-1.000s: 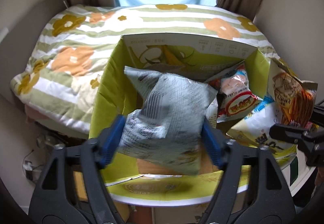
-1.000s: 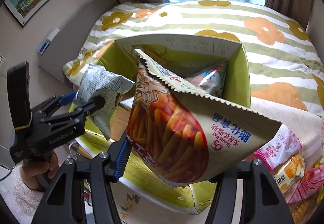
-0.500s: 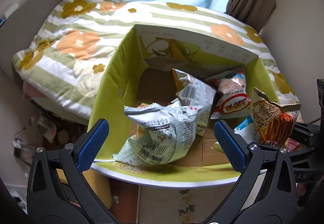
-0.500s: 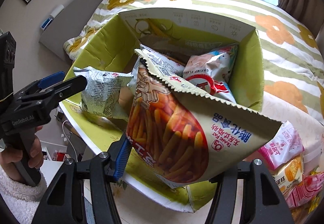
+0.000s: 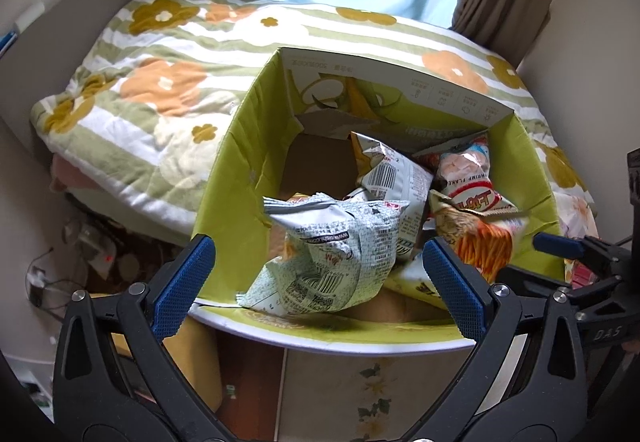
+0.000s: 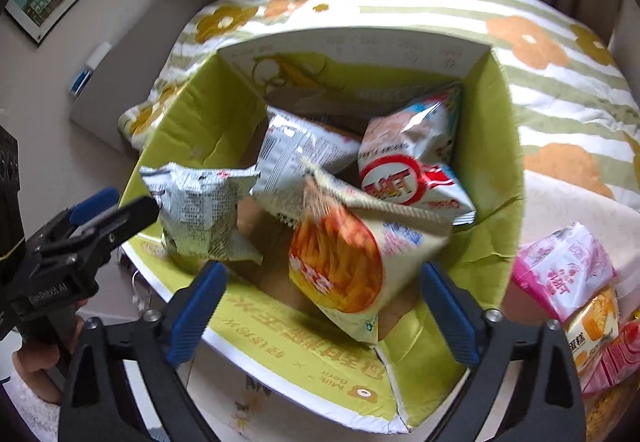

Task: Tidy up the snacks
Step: 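Lower the orange stick-snack bag into the box and open the right gripper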

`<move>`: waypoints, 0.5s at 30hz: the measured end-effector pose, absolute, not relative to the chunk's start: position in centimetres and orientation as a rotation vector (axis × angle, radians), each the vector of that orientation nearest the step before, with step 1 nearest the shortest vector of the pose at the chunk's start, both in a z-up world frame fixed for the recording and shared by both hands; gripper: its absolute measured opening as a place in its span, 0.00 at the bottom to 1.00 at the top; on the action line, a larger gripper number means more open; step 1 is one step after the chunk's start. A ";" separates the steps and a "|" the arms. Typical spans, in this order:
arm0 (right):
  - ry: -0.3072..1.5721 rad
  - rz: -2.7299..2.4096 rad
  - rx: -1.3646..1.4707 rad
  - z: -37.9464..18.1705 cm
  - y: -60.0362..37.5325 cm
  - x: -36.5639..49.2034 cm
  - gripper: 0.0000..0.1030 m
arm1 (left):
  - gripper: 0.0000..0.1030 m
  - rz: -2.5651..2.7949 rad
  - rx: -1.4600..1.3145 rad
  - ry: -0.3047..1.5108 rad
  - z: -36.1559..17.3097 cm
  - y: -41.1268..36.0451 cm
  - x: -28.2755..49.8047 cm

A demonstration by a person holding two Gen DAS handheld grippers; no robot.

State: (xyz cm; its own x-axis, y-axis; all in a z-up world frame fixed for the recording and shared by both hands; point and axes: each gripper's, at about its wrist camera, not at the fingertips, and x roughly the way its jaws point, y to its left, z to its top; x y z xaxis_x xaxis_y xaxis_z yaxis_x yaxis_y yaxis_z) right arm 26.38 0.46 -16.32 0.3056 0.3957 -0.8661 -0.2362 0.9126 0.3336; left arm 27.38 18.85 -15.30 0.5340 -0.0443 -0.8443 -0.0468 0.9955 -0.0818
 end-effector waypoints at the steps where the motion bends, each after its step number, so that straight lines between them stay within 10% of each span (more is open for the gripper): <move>1: 1.184 0.417 0.157 -16.2 0.3 26.2 0.97 | 1.00 0.001 -0.096 1.009 -15.3 18.9 27.3; 15: 1.162 0.403 0.151 -14.9 0.9 24.1 0.97 | 1.00 -0.053 -0.046 0.980 -13.5 17.7 25.8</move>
